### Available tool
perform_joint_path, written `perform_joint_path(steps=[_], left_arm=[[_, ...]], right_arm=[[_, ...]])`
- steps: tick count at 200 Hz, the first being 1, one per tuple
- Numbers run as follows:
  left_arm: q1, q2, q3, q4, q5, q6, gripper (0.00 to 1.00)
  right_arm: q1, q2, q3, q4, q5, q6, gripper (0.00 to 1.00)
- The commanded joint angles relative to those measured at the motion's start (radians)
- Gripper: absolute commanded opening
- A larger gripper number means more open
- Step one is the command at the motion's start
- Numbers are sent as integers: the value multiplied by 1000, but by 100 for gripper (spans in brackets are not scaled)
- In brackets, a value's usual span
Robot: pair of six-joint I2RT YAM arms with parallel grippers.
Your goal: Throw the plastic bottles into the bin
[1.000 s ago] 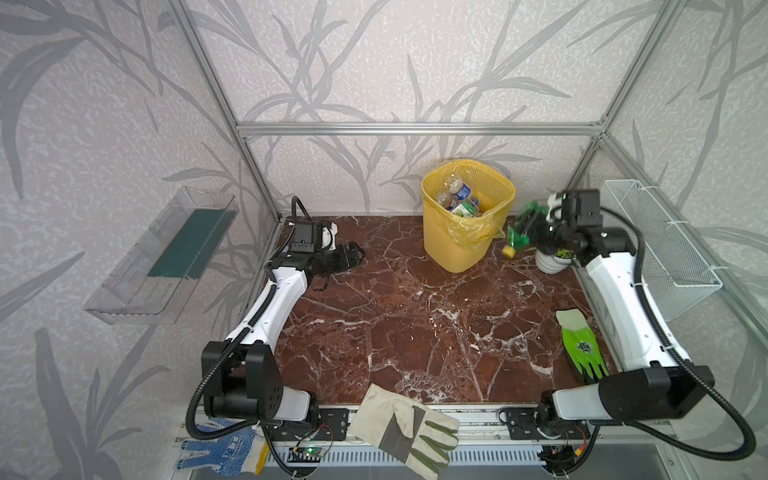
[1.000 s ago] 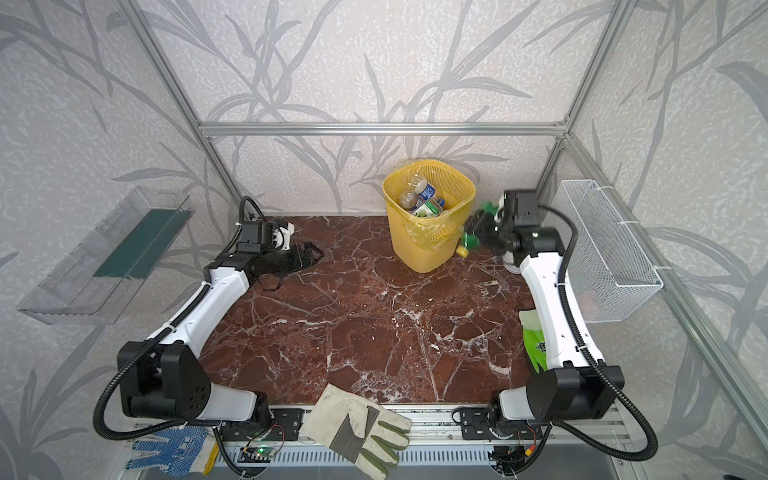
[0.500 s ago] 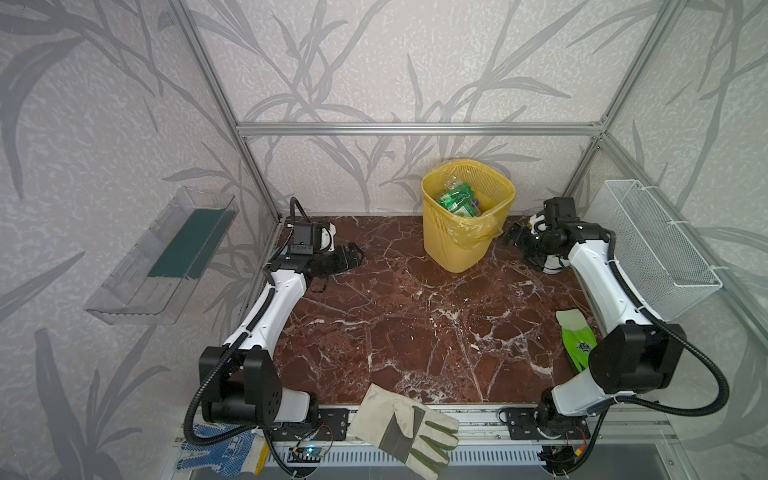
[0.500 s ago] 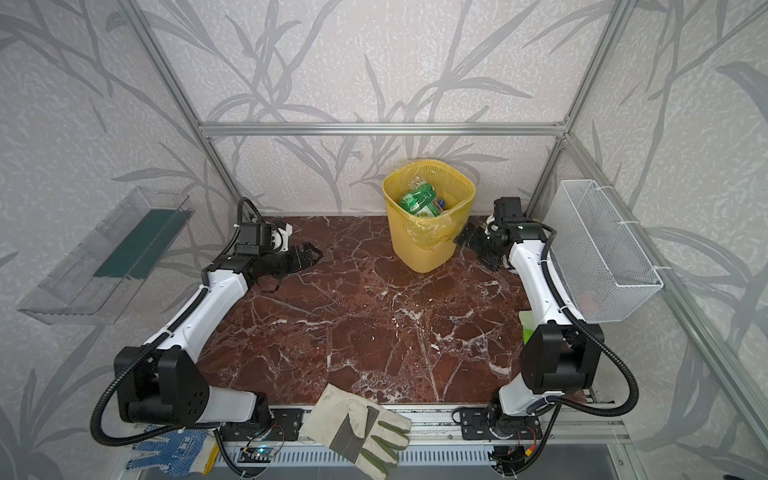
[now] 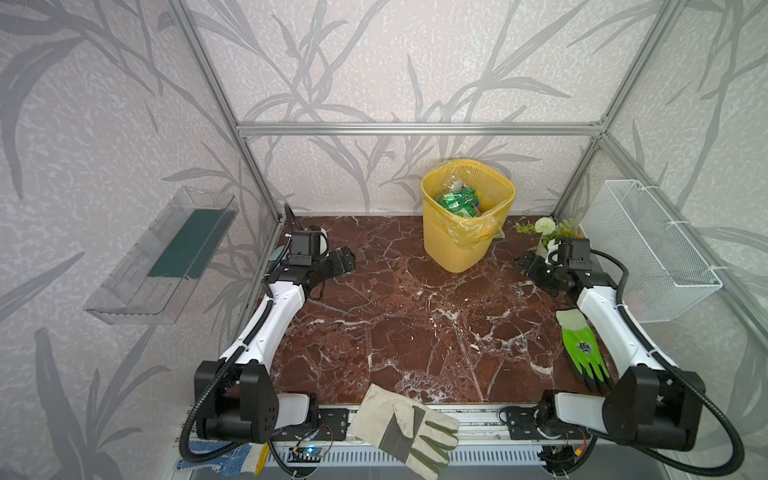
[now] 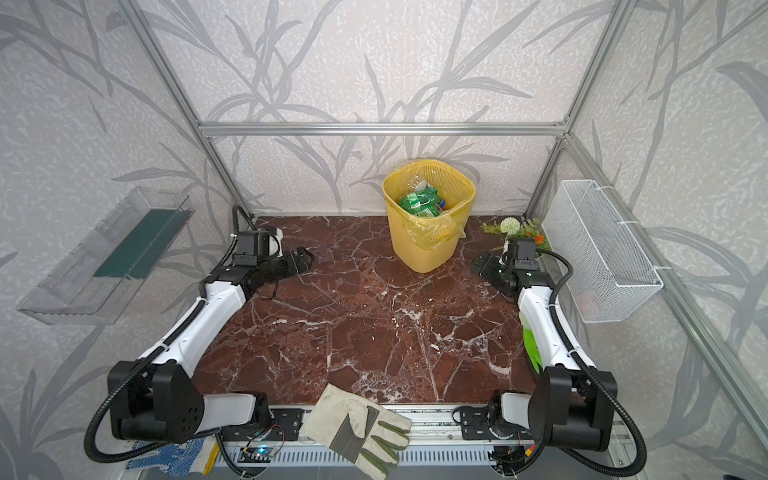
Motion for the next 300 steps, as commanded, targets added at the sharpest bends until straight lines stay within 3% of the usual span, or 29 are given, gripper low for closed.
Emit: perform_joint_path(steps=[1, 38, 42, 57, 126, 156, 173, 197, 211, 222, 237, 252, 300], left_arm=[[4, -80, -86, 130, -207, -33, 97], [9, -175, -320, 359, -530, -37, 99], [11, -177, -337, 372, -559, -34, 99], [15, -170, -391, 430, -646, -16, 99], [16, -59, -501, 677, -753, 135, 99], [22, 59, -490, 736, -772, 192, 99], [23, 117, -503, 824, -766, 227, 99], [39, 157, -534, 966, -593, 292, 99], [36, 215, -581, 1132, -573, 317, 99], [43, 200, -588, 1094, -509, 322, 99], [37, 247, -627, 1233, -465, 363, 99], [41, 228, -605, 1147, -450, 352, 99], [44, 232, -608, 1168, -448, 355, 99]], right_arm=[[-2, -60, -108, 227, 103, -57, 100], [35, -118, -358, 572, 287, -170, 99], [42, -129, -385, 614, 309, -276, 99], [62, -148, -478, 774, 403, -323, 99], [79, 13, -605, 1147, 364, -371, 99], [84, 132, -605, 1325, 313, -423, 99], [93, 179, -572, 1317, 260, -455, 99], [132, 217, -547, 1305, 219, -519, 99], [154, 292, -550, 1372, 198, -554, 99], [169, 292, -555, 1391, 214, -570, 99], [170, 299, -552, 1394, 214, -571, 99], [170, 297, -551, 1387, 214, -571, 99], [170, 296, -551, 1387, 211, -572, 99]])
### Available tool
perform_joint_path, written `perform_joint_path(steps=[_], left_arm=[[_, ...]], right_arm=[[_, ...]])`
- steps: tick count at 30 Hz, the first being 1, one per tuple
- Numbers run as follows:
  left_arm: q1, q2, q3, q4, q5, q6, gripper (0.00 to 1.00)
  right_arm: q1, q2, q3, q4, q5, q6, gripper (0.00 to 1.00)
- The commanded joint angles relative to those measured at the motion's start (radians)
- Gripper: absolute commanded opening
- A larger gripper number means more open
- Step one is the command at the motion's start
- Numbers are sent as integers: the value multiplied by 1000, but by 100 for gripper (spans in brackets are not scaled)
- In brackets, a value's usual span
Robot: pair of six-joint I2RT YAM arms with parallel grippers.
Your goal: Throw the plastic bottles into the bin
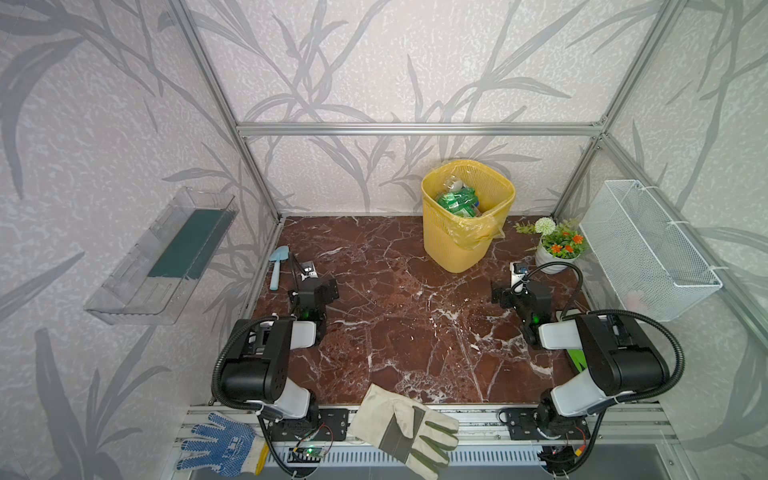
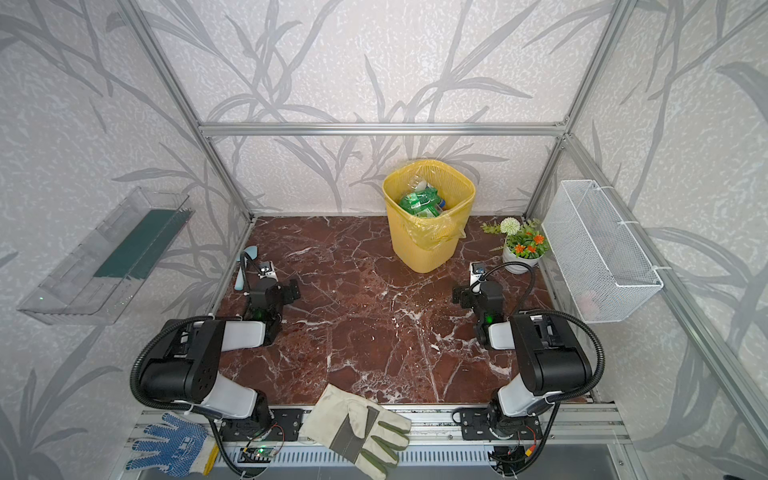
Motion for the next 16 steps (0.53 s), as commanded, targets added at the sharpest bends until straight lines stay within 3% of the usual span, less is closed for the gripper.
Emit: perform_joint_path(steps=[1, 16], left_arm=[[5, -6, 4, 35, 22, 19, 99], [6, -5, 2, 37, 23, 19, 99]], right_arm=[[0, -1, 11, 47, -3, -15, 99], [0, -1, 12, 43, -6, -15, 99]])
